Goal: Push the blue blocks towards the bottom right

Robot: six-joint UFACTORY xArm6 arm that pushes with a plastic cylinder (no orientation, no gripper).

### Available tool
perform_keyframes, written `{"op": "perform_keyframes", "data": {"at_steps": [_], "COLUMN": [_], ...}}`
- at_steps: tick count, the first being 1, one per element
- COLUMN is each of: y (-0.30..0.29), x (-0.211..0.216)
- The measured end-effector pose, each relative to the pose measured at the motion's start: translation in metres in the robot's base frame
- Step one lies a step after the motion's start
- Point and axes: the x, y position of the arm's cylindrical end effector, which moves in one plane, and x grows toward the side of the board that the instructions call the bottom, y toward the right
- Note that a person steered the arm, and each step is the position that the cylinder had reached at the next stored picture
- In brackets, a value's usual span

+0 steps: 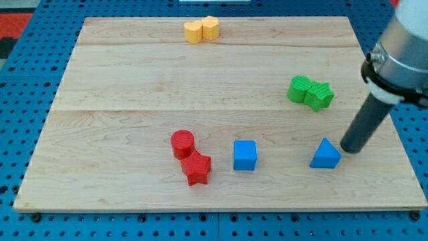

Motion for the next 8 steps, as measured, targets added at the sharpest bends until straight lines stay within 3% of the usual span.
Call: {"op": "perform_keyframes", "data": {"at_steps": [4,7,8], "y": [-0.096,-0.054,-0.046], "x": [-0.002,0.018,-0.004]}}
